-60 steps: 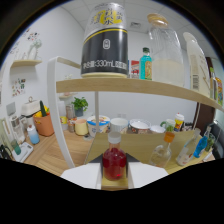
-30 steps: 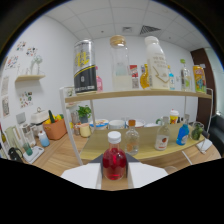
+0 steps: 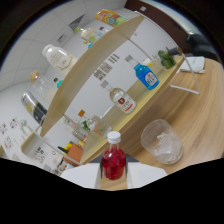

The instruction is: Make me a cup of Vodka Sunrise.

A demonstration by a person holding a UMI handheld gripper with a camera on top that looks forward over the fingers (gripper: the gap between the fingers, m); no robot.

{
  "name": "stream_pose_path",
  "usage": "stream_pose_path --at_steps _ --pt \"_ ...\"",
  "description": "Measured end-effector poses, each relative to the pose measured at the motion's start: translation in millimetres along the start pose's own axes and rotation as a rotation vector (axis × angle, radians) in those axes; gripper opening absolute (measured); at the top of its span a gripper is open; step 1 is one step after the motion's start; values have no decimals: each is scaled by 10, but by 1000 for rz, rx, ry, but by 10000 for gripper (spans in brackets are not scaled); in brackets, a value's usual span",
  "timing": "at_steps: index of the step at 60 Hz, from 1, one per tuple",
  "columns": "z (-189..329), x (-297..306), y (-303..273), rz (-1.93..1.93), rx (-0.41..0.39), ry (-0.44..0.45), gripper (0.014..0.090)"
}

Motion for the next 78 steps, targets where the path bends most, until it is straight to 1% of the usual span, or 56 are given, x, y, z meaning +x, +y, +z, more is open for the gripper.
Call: stream_pose_path --at_steps 7,13,22,31,35,41,49,56,60,63,68,73,76,78 --pt "27 -95 -71 215 -4 -80 342" --pt "47 -156 -181 409 8 -137 343" --pt "34 -140 -362 698 50 -214 343" --pt "-13 -133 -512 1005 78 -314 344" --pt "-31 -133 -534 1075 75 -345 342" --pt "-36 -134 -541 1123 69 -351 341" --pt "-50 -156 -552 1082 73 -336 344" --pt "-78 -256 -585 871 97 -287 343" --pt "-112 -353 -618 677 101 -251 343" --pt "-131 -440 -642 501 118 -217 343" --pt "-123 -550 -623 172 152 -127 344" --pt "-93 -679 -558 -83 177 -82 344" --pt "-56 -693 -449 -218 180 -48 343" --pt "-1 -657 -341 -294 166 -24 342"
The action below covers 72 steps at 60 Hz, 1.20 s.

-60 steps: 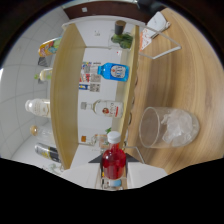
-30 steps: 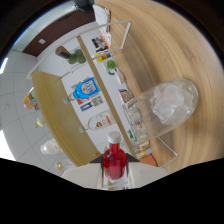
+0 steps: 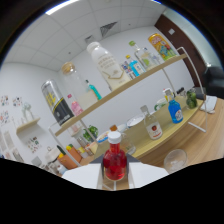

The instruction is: Make me a cup of Vodka Sunrise.

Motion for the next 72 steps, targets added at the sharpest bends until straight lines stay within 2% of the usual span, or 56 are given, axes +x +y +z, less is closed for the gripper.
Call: stream_pose_path --at_steps 10,22,29,43,66,69,72 --pt "224 73 774 -334 -113 62 343" --pt "397 219 1637 -494 -269 88 342" --pt "431 263 1887 -518 -336 98 342" --pt "494 342 2154 -520 -393 122 344" --pt "426 351 2202 -532 -406 125 367" --pt "400 354 2218 -527 -417 122 391" --pt "374 365 2230 -530 -426 118 459"
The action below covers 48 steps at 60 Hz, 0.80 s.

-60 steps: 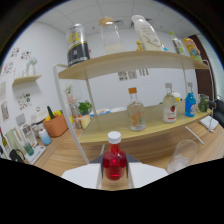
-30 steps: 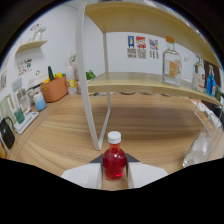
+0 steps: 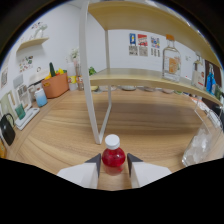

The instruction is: Make me a cup of Vodka Sunrise.

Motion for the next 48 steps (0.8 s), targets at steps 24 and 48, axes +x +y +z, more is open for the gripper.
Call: stream_pose_path --at_steps 24,48 --pt "-1163 166 -728 3 150 -98 862" --pt "-1840 1725 -594 24 138 35 852"
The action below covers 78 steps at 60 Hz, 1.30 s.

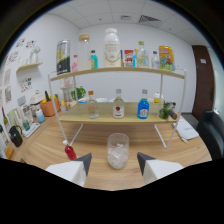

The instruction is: Make me a cup of Vodka Sunrise.

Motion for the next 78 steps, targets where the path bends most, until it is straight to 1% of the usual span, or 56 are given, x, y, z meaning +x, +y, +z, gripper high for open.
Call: stream_pose_path --at_steps 4,9,18,23,34,40,45,47,55,57,60,61,69,78 --pt "-93 222 -146 17 11 16 858" --pt "-204 499 -468 34 49 38 857" --pt "-288 1027 -1215 37 124 106 859" --pt "-259 1260 -1661 35 181 122 859" --pt "1 1648 -2391 19 271 141 857" --pt "243 1771 -2604 7 289 133 855" --pt "422 1838 -2737 -3 289 128 856" --pt "496 1852 -2763 -9 287 126 843" --pt "719 1865 -2833 -17 282 88 732" --pt "773 1847 -2843 -17 279 76 675" --pt "814 1853 -2838 -10 272 65 560" --pt "820 1839 -2842 -7 272 56 544" --pt "784 1850 -2844 2 275 75 531" --pt "771 1838 -2851 28 252 64 521"
